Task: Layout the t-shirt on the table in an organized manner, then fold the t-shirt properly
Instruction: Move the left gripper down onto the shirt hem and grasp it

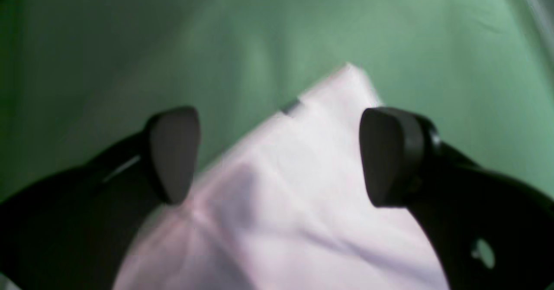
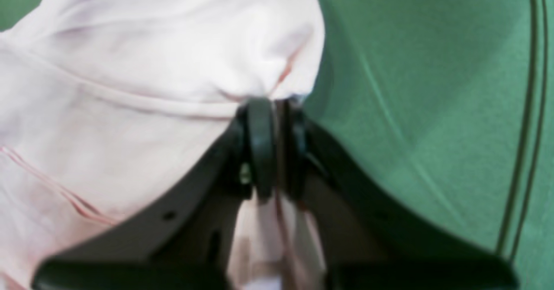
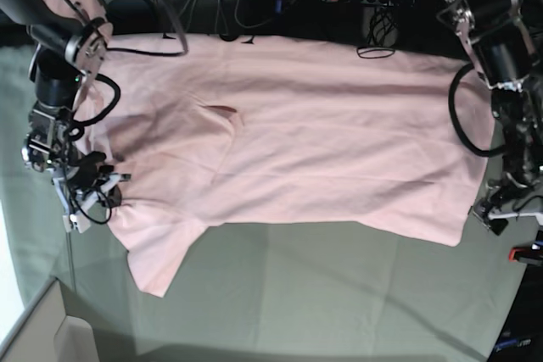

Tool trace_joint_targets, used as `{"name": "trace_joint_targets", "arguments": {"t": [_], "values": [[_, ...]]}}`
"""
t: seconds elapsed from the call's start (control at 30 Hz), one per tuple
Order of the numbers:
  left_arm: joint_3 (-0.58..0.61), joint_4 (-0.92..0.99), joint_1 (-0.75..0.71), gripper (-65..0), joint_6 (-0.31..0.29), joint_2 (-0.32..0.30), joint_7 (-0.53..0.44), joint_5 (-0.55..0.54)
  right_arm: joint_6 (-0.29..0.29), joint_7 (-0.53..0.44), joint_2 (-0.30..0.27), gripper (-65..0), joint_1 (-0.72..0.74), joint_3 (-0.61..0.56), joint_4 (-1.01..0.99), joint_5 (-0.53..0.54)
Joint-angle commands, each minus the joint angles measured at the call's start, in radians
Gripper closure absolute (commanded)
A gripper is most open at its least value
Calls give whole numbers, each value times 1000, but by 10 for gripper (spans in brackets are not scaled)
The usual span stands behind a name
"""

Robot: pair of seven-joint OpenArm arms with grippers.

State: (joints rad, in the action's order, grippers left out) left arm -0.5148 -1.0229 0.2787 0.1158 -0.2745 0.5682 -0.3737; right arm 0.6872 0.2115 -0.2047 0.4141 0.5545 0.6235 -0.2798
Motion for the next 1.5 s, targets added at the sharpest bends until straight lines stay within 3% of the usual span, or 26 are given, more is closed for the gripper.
{"name": "trace_joint_targets", "arguments": {"t": [0.0,0.2,0.37,0.53,0.7,0.8,0.97,1.13,1.33,1.47], "values": [[34,39,40,-560,-6,-13,-55,18,11,30,0,-27,9,-1,5,-17],[209,365,152,-561,-8,-33,-308,181,11,36,-3,-31,9,-1,5,-17],[350,573,239,-559,-8,-36,-477,229,11,36,-5,-33,9,-1,5,-17],[443,677,256,-558,-8,-33,-606,244,11,38,-2,-33,7,-1,5,-17],[476,720,248,-545,-8,-29,-663,241,11,38,-2,-33,9,-1,5,-17],[468,749,227,-434,-8,-27,-676,236,11,36,-2,-33,10,-1,5,-17],[466,751,164,-172,-9,-24,-779,236,11,33,-5,-33,10,-1,5,-17],[466,758,135,-6,-9,-27,-827,149,11,32,-3,-33,10,-1,5,-17],[473,748,135,-1,-17,-38,-825,75,11,32,0,-33,12,-1,5,-17],[460,708,136,-1,-104,-44,-824,58,11,32,0,-33,12,-1,5,-17]]}}
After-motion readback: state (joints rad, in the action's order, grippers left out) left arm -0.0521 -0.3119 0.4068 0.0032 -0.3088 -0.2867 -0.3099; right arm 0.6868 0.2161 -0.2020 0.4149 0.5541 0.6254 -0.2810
